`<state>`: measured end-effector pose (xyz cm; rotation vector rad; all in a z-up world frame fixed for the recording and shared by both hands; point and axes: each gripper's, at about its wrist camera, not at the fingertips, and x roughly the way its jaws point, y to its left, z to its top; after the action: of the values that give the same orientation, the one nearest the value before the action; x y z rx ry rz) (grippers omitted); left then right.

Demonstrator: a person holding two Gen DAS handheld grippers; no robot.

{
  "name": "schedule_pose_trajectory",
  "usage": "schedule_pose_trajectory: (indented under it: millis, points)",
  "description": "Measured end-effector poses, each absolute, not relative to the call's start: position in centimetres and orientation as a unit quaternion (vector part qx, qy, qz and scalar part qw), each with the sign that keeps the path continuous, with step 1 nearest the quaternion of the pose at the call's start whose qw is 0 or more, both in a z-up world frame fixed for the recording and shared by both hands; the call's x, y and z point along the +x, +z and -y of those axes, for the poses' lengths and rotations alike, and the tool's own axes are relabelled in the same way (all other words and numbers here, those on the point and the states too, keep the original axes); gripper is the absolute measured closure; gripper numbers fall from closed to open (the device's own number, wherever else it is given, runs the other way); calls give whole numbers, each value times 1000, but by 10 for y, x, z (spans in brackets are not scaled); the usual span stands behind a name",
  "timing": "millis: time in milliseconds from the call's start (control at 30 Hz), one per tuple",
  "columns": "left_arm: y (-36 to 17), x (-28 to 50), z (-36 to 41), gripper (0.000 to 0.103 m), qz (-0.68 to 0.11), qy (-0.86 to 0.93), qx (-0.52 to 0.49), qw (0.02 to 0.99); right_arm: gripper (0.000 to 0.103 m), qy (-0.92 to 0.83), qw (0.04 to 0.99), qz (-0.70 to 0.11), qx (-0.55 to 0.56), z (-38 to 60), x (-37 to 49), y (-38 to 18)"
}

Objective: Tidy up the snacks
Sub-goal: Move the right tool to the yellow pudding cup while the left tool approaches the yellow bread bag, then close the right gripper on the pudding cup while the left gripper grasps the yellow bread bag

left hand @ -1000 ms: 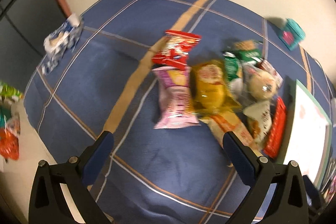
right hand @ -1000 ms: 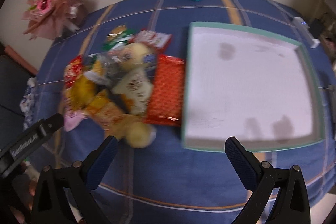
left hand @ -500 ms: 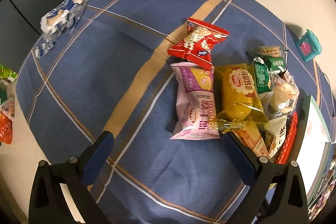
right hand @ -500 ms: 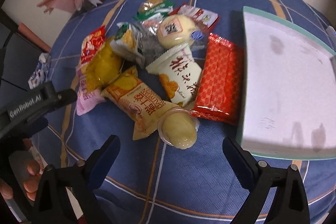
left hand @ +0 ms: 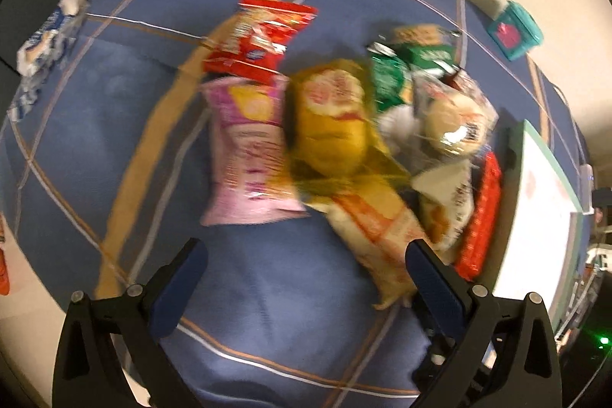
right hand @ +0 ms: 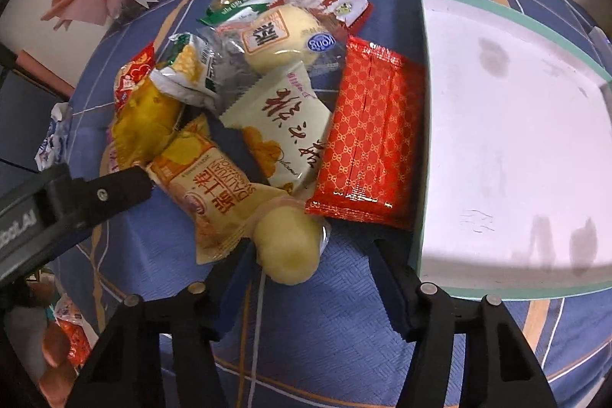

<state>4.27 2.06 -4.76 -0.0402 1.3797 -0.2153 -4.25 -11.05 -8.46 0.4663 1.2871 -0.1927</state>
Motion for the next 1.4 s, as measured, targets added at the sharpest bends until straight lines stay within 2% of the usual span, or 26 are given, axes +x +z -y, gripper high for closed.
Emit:
schedule_pose_trajectory:
  millis: [100,200,500,633,867,1400]
  points:
    - [-50,39,-2,1,-639,-111,-18,761,38,-85,772,-593,213,109,-41,-84]
    - [-57,37,15,6,-650,-117,-15,751,38,-83,772,-594,211,109,-38,-86]
    - [-82,50,45,7,-663,-96,-4,742,38,-78,771,-596,209,109,-36,-90]
    - [-83,64,48,22,-671,-102,0,735,38,-76,770,-597,210,110,-38,-89]
    - [-90,61,29,29,-677,-77,16,731,38,-76,769,-601,204,109,-36,-90]
    - [-110,61,14,30,-687,-74,12,723,37,-82,778,-615,97,63,-20,-103]
